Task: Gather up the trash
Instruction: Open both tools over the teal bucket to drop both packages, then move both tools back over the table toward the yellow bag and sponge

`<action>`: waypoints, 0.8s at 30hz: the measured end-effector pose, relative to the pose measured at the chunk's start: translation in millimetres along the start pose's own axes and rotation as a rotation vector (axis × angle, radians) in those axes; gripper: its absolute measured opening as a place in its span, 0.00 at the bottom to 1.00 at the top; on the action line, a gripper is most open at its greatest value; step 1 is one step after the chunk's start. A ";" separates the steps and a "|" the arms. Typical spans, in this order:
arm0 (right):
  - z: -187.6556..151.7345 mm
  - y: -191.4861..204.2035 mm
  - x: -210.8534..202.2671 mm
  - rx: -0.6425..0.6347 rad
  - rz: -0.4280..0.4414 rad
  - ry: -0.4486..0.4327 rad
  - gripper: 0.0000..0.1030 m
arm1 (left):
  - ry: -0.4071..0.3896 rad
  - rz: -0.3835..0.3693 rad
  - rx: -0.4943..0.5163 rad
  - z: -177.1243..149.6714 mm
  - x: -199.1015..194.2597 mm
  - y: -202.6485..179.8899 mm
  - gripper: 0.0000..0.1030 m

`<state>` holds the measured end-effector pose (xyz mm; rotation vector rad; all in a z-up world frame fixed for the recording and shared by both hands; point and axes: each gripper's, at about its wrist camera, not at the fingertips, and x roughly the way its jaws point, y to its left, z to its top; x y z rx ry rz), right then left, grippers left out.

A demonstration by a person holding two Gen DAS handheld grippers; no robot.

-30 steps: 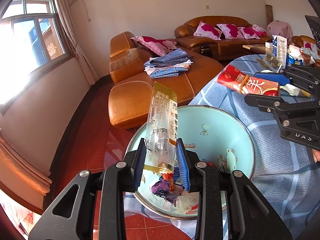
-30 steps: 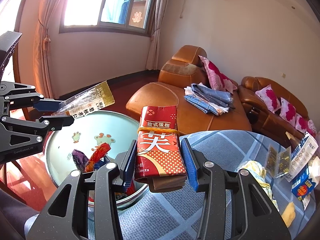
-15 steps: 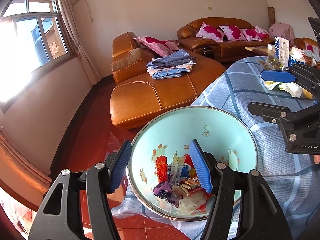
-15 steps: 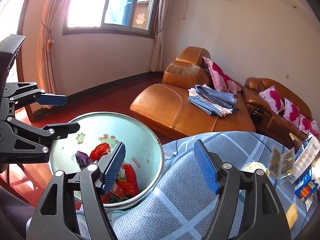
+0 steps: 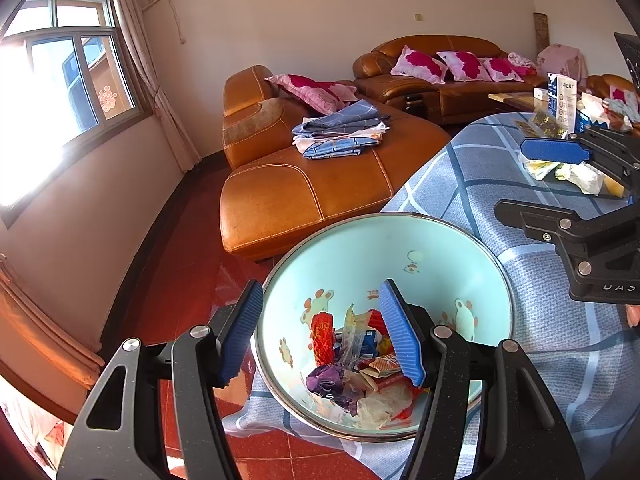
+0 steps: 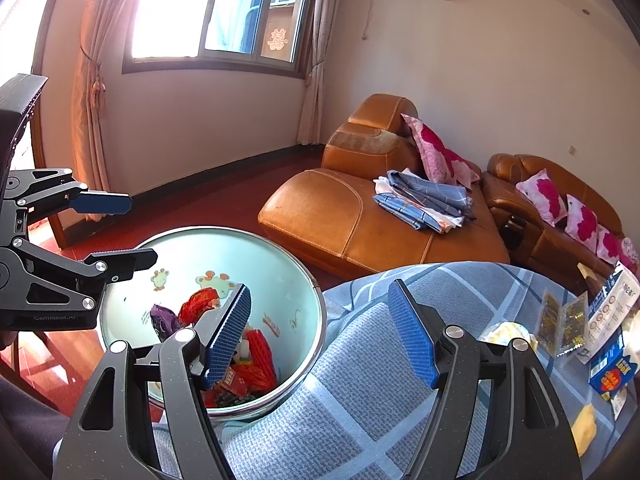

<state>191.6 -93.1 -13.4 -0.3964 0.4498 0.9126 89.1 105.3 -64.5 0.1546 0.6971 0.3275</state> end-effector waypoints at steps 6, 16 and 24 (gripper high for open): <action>-0.5 -1.7 -1.8 0.006 -0.006 -0.004 0.69 | 0.000 0.001 0.003 -0.4 -0.3 0.1 0.58; -0.2 -4.7 -5.7 0.024 -0.033 -0.023 0.72 | -0.002 -0.007 0.008 1.3 -1.7 -2.1 0.62; -8.0 -27.9 -20.6 0.143 -0.118 -0.025 0.71 | -0.017 -0.045 0.046 14.0 -1.3 -22.6 0.66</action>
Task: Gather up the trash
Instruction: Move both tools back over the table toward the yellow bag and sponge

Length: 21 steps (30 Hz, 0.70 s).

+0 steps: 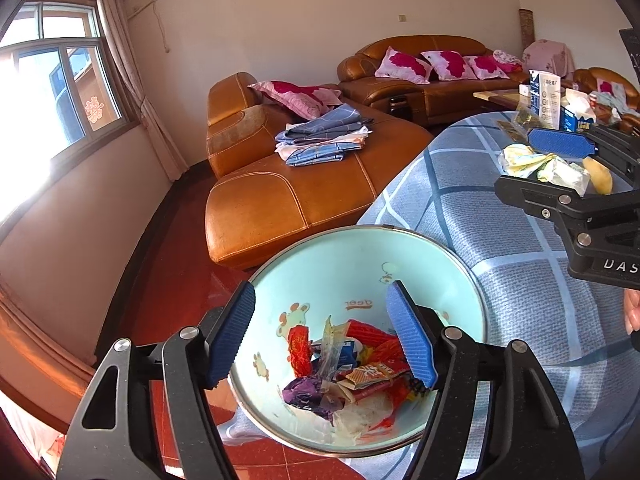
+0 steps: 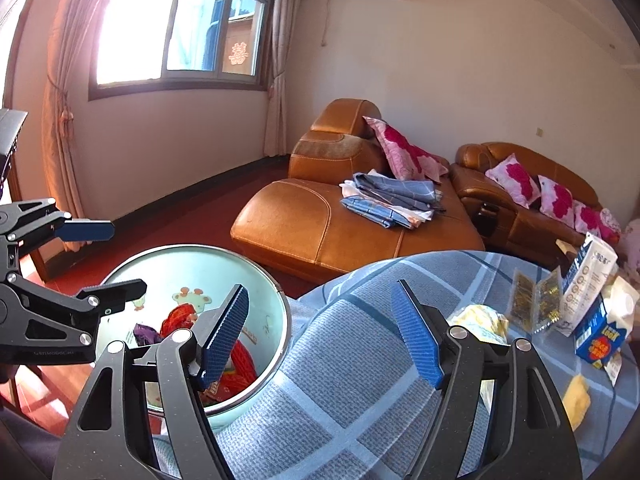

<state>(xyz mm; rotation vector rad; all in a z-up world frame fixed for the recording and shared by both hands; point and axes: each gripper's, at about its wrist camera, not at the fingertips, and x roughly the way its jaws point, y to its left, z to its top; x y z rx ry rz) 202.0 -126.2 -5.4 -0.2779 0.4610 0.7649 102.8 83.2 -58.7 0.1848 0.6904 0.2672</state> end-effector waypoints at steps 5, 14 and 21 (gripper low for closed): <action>-4.8 -19.2 -8.1 0.039 -0.056 0.013 0.71 | -0.017 -0.036 0.026 12.7 1.0 -20.4 0.69; -16.0 -58.2 -23.6 0.116 -0.139 0.031 0.71 | -0.041 -0.087 0.064 34.2 4.0 -48.6 0.70; -28.4 -105.2 -41.4 0.215 -0.259 0.058 0.71 | -0.069 -0.146 0.095 54.9 7.8 -79.9 0.70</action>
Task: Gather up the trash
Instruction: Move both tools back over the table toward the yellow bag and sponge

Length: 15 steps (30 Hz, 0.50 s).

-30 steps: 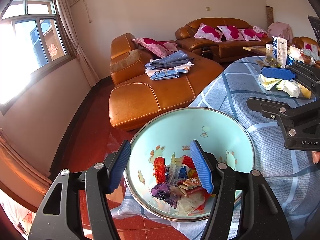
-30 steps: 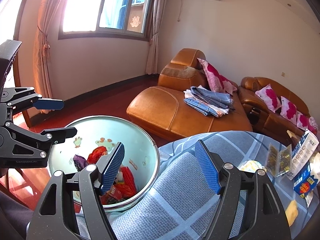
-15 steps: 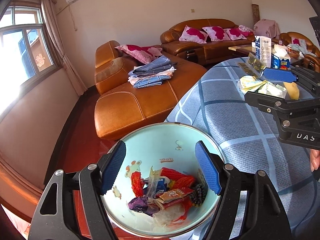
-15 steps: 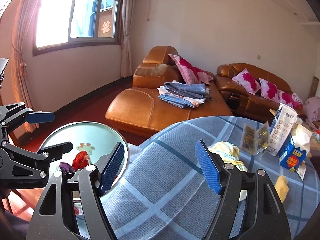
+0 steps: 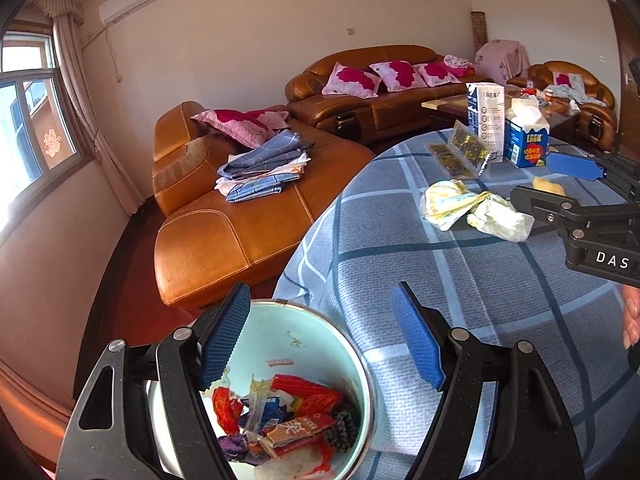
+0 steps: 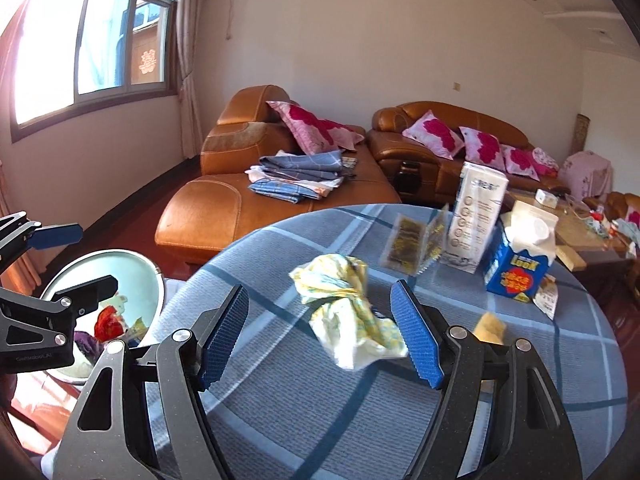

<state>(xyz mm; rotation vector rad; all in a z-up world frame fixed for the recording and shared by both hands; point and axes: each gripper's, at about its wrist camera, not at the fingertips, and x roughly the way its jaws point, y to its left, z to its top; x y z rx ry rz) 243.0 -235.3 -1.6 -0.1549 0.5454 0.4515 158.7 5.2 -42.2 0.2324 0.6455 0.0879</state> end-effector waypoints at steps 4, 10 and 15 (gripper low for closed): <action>-6.4 -38.5 2.1 0.082 -0.099 0.035 0.71 | -0.019 -0.040 0.030 16.6 6.9 -23.0 0.70; -17.3 -79.5 13.3 0.165 -0.208 0.100 0.71 | -0.029 -0.099 0.067 37.1 22.5 -59.1 0.71; -26.6 -102.4 20.2 0.212 -0.266 0.133 0.71 | -0.013 -0.142 0.077 51.6 41.0 -84.1 0.71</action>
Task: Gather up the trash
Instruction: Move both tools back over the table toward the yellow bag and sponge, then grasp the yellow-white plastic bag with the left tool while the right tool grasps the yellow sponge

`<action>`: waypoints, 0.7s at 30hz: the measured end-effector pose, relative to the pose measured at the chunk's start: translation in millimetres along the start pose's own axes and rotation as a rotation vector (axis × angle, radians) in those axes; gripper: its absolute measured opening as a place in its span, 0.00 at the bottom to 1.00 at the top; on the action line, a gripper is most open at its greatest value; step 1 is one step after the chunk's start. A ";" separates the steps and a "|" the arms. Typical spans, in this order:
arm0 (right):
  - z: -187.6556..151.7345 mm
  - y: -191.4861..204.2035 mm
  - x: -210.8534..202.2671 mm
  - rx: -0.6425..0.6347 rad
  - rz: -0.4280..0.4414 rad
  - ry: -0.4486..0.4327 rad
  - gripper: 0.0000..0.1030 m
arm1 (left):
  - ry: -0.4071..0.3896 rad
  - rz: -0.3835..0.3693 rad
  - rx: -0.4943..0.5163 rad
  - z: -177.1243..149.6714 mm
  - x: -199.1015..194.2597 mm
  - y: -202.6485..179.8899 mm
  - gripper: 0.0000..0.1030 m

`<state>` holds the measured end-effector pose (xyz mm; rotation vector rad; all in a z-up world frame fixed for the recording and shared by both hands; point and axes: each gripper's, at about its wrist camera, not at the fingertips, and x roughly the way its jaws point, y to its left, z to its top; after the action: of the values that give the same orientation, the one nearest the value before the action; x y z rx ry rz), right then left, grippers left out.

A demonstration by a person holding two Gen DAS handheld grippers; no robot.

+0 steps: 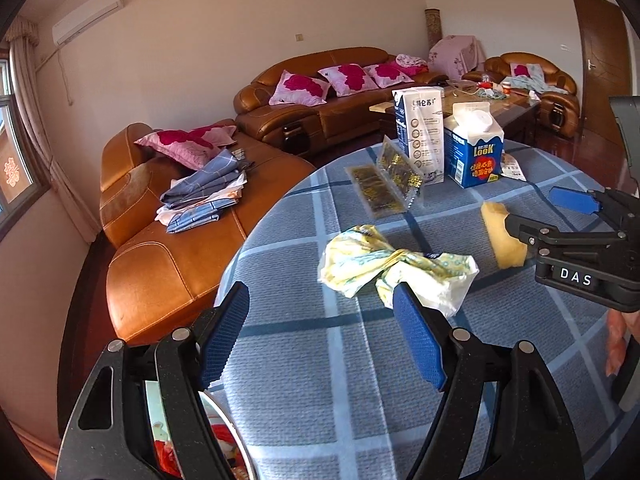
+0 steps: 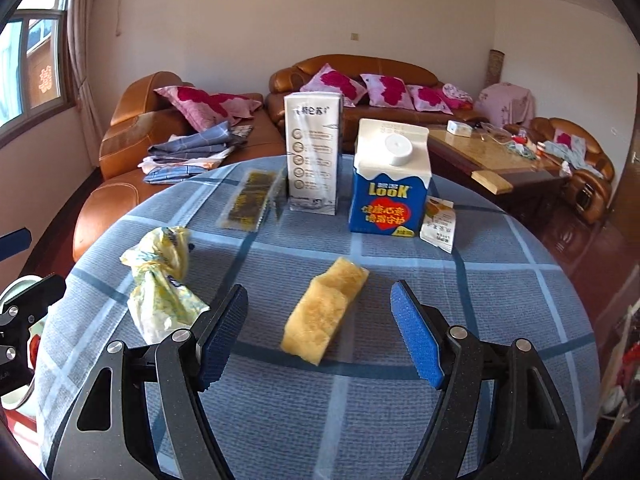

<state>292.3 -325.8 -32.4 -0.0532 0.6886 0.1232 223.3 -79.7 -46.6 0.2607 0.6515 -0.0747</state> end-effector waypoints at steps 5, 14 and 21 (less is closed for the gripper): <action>2.3 -15.8 12.8 0.044 -0.018 0.027 0.71 | 0.034 -0.041 0.006 13.3 25.0 -23.5 0.71; -0.5 -43.5 17.8 0.110 -0.014 0.033 0.74 | 0.118 -0.082 0.042 12.1 58.7 -49.8 0.71; 1.1 -37.1 17.5 0.085 0.003 0.033 0.76 | 0.137 -0.169 0.066 7.4 59.6 -58.6 0.34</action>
<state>311.3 -360.9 -42.4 0.0273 0.7257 0.0962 266.2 -137.5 -89.8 0.2760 0.8079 -0.2424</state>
